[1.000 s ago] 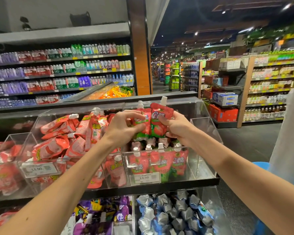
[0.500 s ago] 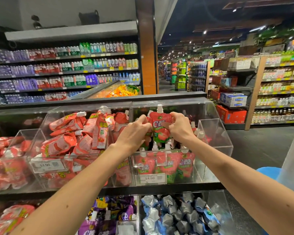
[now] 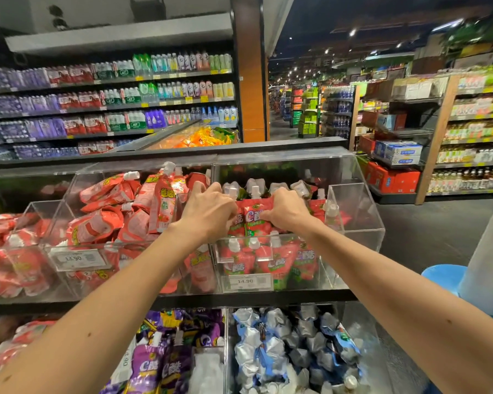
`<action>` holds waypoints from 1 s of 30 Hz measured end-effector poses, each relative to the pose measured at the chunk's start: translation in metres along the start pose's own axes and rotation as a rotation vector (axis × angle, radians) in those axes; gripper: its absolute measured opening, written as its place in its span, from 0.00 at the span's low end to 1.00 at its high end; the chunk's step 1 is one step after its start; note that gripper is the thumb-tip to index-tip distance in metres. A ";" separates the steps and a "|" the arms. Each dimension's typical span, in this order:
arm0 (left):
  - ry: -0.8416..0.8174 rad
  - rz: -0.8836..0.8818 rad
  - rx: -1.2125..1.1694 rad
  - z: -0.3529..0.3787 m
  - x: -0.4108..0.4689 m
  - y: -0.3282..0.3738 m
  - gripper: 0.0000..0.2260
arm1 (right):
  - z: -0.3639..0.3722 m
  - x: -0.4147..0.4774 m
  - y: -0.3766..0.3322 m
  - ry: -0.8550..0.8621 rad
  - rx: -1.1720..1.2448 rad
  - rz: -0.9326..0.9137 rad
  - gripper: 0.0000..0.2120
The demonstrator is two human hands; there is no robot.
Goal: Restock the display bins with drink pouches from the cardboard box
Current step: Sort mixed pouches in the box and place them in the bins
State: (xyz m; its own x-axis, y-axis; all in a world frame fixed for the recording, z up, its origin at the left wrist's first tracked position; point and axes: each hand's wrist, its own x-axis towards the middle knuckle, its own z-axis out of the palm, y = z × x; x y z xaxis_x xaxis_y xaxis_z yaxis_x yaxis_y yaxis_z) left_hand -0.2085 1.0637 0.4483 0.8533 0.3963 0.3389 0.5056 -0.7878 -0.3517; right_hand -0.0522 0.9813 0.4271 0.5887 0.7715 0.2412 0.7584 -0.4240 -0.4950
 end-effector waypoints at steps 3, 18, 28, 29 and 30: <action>0.021 -0.041 -0.160 0.001 -0.005 -0.003 0.11 | -0.003 -0.003 -0.001 0.021 -0.048 -0.063 0.13; 0.308 0.051 -1.415 0.015 -0.121 0.147 0.06 | 0.022 -0.285 0.073 0.643 0.279 0.082 0.06; -0.608 0.565 -1.534 0.030 -0.260 0.491 0.09 | 0.023 -0.597 0.237 0.595 0.359 1.060 0.03; -0.670 0.599 -1.500 0.024 -0.268 0.524 0.06 | 0.016 -0.619 0.257 0.596 0.371 1.128 0.03; -0.720 0.639 -1.452 0.021 -0.273 0.554 0.03 | 0.010 -0.638 0.274 0.597 0.386 1.185 0.03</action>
State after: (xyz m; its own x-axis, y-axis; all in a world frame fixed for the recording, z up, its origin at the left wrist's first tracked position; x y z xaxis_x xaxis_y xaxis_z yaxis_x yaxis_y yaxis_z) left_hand -0.1589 0.5286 0.1427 0.9412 -0.3247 -0.0940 -0.0772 -0.4773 0.8754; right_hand -0.2229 0.3777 0.1297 0.9251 -0.3141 -0.2132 -0.3419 -0.4451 -0.8277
